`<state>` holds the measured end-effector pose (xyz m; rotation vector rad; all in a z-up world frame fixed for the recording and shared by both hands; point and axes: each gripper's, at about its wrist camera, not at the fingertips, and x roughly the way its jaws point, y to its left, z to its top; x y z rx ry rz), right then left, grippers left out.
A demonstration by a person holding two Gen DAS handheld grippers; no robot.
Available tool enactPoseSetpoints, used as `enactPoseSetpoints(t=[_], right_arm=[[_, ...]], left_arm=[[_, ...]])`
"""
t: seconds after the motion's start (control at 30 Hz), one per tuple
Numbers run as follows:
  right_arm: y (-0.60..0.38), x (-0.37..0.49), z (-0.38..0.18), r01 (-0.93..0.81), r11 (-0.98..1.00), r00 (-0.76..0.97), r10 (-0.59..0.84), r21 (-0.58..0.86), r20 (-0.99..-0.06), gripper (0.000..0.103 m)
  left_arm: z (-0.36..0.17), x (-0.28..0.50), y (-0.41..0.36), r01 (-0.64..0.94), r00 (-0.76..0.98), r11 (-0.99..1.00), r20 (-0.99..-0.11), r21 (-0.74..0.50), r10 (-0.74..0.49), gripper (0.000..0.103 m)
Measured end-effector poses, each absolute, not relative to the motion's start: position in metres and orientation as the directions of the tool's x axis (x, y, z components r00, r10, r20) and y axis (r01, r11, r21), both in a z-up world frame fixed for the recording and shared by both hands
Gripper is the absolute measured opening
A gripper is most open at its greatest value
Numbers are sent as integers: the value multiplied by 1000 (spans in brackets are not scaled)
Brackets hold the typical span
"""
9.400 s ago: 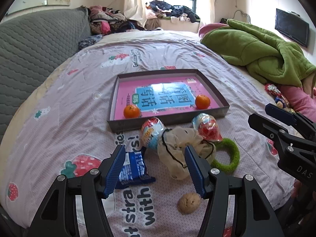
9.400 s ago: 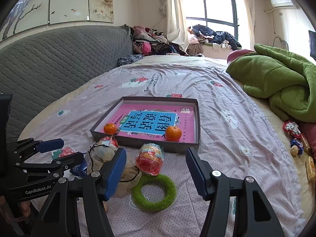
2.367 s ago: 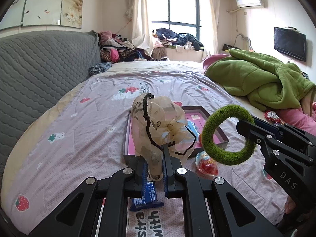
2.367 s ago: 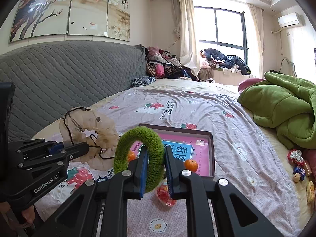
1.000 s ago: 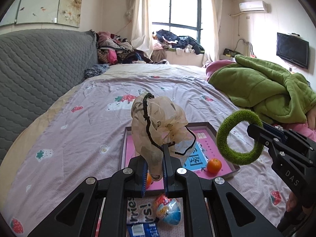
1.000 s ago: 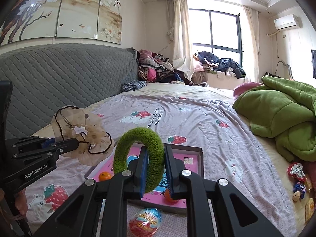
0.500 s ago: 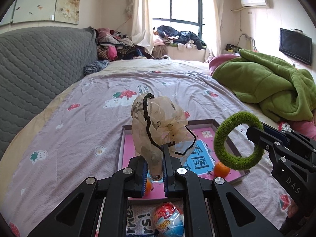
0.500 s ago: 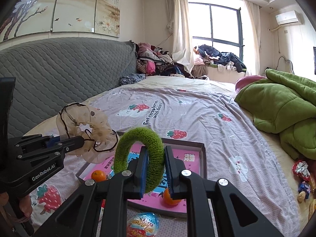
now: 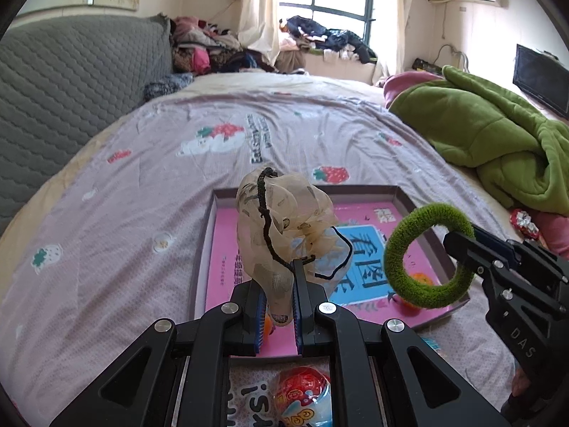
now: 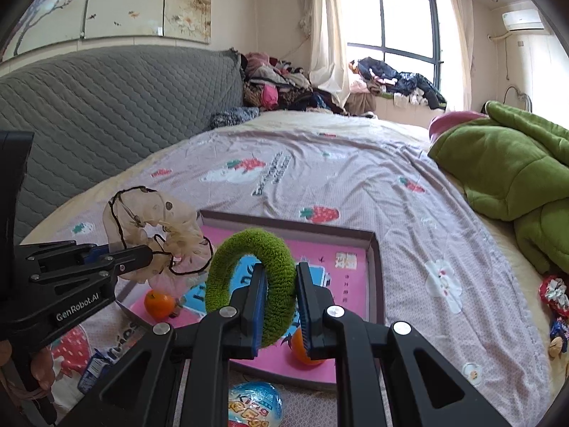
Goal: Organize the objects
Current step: 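Lower the mesh bag into the tray with the left gripper while the right lowers the ring, then open both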
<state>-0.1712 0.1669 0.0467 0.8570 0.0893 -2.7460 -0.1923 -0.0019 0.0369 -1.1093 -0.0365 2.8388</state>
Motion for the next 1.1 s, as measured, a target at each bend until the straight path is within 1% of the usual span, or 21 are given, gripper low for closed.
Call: enactPoseSetpoints(t=[0.23,0.43,0.87,0.93,0.97,1.0,1.03,1.1], right_arm=[[162,-182,22,263,-965,-755,-215,13,-619,17],[154,-186,7,259,-965,-739,-177,-32,-650,17],[156,-194,-11,207,-975,-713,-97,-76,-694,18],[155,-195,-12,202,-976,-710,-87,-84,-699,21],[156,-194,-12,199,-976,-711,-84,-86,-698,23],[156,-194,-12,198,-976,-712,-82,-88,-697,27],[156,-194,-12,196,-976,-714,-76,-94,-696,31],[155,-194,-12,189,-976,-720,-63,-108,-691,36]], left_arm=[[15,-207,-1,-84,-682,-994,-724,-65,105,13],[3,-215,-1,-85,-647,-994,-755,-63,103,15],[-13,-220,4,-96,-605,-994,-790,-50,98,19],[-14,-220,4,-94,-602,-994,-793,-47,95,21],[-14,-220,4,-93,-600,-995,-795,-45,92,24],[-15,-221,3,-92,-598,-995,-796,-45,91,26],[-15,-220,3,-92,-598,-995,-797,-43,90,27],[-15,-219,3,-89,-601,-995,-795,-34,81,28]])
